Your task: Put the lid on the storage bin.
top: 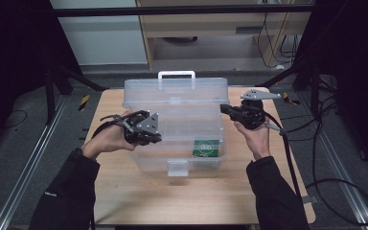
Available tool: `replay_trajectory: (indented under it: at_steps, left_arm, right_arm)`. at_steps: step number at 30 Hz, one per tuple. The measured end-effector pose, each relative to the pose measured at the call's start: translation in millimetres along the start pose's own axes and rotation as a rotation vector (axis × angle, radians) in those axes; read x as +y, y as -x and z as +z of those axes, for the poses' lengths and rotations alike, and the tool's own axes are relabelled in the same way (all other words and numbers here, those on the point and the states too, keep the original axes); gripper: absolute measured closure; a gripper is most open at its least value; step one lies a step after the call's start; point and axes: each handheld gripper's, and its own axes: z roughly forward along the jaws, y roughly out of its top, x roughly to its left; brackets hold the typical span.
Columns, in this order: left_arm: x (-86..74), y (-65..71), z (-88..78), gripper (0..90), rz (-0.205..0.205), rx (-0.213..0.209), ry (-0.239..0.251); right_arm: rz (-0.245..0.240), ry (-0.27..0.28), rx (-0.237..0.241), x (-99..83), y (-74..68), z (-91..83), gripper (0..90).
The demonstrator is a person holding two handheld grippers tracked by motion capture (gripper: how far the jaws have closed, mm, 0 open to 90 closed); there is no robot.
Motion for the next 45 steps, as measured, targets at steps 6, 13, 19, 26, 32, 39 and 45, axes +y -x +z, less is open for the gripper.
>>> replay_trajectory:
  at_steps: [6, 13, 19, 26, 32, 39, 45]
  left_arm:
    - [-7.4, 0.1, -8.7, 64.3, -0.132, -0.004, 0.144]
    - [-21.7, 2.0, -12.1, 53.2, -0.326, 0.053, 0.317]
    - [-34.7, 5.8, -13.3, 50.8, -0.470, 0.125, 0.434]
    - [-49.4, 13.6, -18.5, 54.2, -0.581, 0.189, 0.513]
    - [-65.5, 20.2, -26.1, 65.3, -0.640, 0.291, 0.543]
    - [-84.0, 25.7, -27.0, 78.4, -0.695, 0.361, 0.552]
    - [-94.6, 26.2, -26.5, 86.8, -0.744, 0.412, 0.550]
  right_arm:
    - [-0.002, -0.011, 0.007, -0.6, -1.1, -0.7, 90.0]
    - [-0.009, -0.012, 0.010, -0.9, -2.6, -1.5, 89.9]
    - [-0.014, -0.021, 0.014, -1.5, -2.8, -2.3, 89.7]
    - [-0.020, -0.034, 0.020, -2.3, -3.3, -3.3, 89.6]
    - [-0.029, -0.044, 0.026, -4.0, -3.7, -4.3, 89.8]
    - [-0.030, -0.056, 0.034, -6.5, -4.5, -5.7, 90.0]
    - [-0.036, -0.068, 0.033, -8.9, -6.4, -7.2, 90.0]
